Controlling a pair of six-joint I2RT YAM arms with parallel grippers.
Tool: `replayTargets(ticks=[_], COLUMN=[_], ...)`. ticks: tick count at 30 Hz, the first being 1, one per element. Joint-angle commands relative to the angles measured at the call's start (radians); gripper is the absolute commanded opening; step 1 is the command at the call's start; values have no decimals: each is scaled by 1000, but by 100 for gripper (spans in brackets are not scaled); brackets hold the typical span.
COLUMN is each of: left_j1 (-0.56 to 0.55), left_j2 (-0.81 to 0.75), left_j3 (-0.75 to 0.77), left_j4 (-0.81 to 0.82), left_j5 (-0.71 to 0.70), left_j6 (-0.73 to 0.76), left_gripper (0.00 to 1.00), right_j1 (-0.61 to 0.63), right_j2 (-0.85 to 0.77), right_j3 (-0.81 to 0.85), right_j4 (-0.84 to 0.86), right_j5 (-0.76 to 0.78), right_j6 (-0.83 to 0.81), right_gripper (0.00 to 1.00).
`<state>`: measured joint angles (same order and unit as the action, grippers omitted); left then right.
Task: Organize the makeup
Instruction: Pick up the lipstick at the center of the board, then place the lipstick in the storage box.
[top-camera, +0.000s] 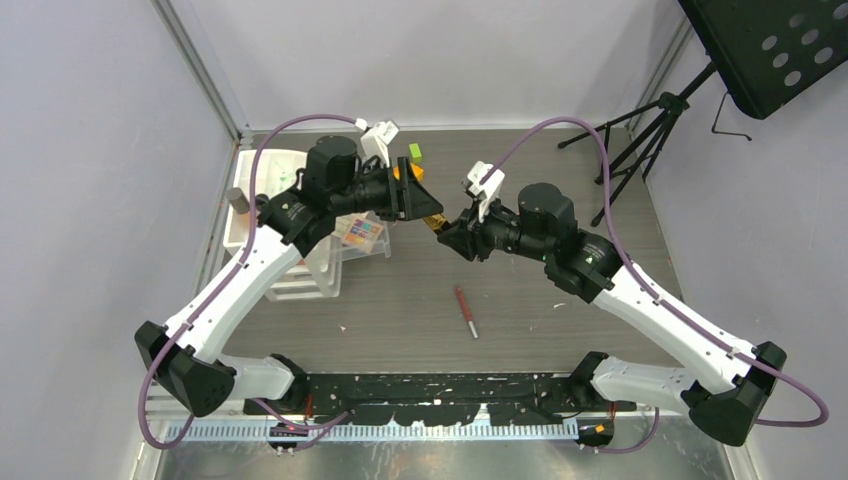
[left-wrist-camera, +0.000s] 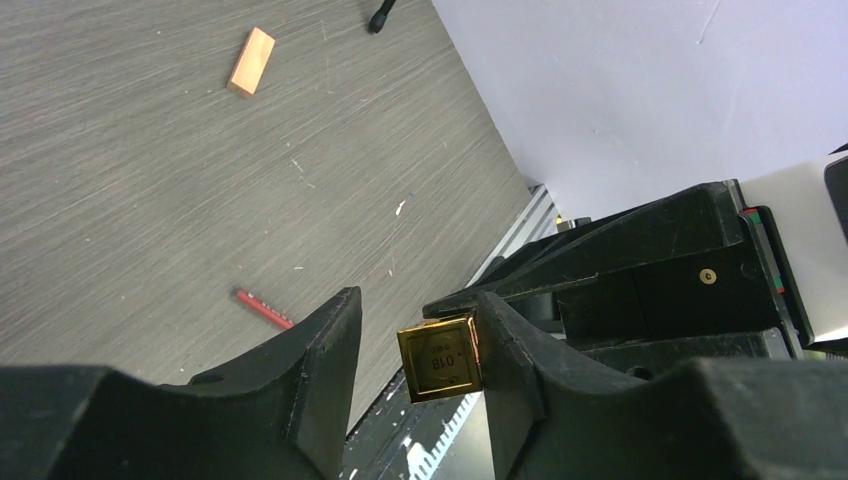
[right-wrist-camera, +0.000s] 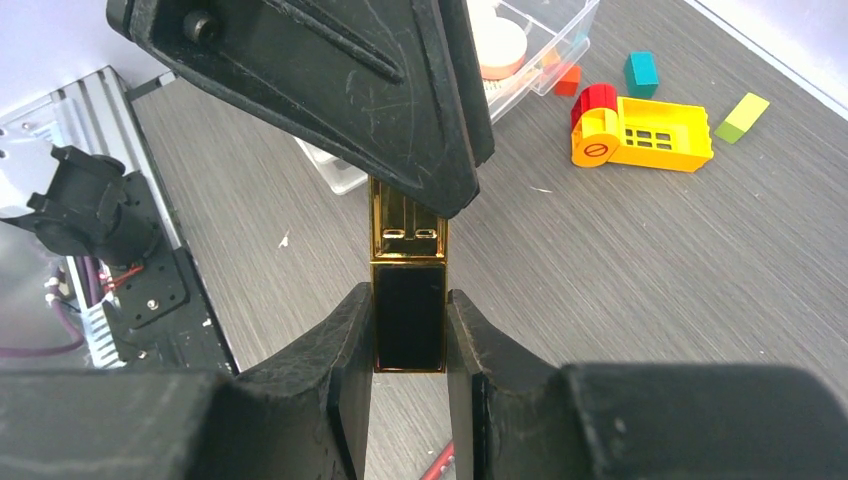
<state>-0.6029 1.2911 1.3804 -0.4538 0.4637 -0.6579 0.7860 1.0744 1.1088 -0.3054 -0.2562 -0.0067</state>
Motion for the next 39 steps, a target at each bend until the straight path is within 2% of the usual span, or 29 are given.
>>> replayTargets(ticks=[1, 15, 17, 22, 24, 26, 28, 30, 33, 39], left_j1=[-6, -6, -5, -5, -4, -4, -4, -1, 22, 62], left_j2=[-7, 23, 26, 31, 32, 34, 33, 23, -9, -98], left_j3=[36, 42, 43, 43, 47, 63, 71, 73, 45, -71], left_j4=[20, 29, 31, 38, 31, 9, 2, 18, 94, 362], left_j5=[7, 44, 44, 51, 47, 29, 18, 0, -15, -26], left_j6=[4, -15, -18, -27, -26, -17, -15, -24, -67, -258], left_gripper=[46, 41, 37, 16, 9, 3, 0, 0, 0, 0], right_j1=[8, 11, 11, 15, 15, 15, 15, 15, 15, 15], right_j2=[-10, -9, -8, -14, -20, -31, -52, -81, -137, -222], right_j3=[-6, -14, -14, -21, -23, -20, -23, -39, -93, -284], right_j4=[86, 94, 93, 97, 100, 109, 140, 186, 314, 698], right_j5=[61, 122, 120, 133, 144, 153, 159, 158, 150, 151], right_j6=[-24, -45, -44, -44, -44, -44, -42, -33, -1, 20], right_gripper=[10, 10, 10, 11, 16, 29, 42, 49, 55, 59])
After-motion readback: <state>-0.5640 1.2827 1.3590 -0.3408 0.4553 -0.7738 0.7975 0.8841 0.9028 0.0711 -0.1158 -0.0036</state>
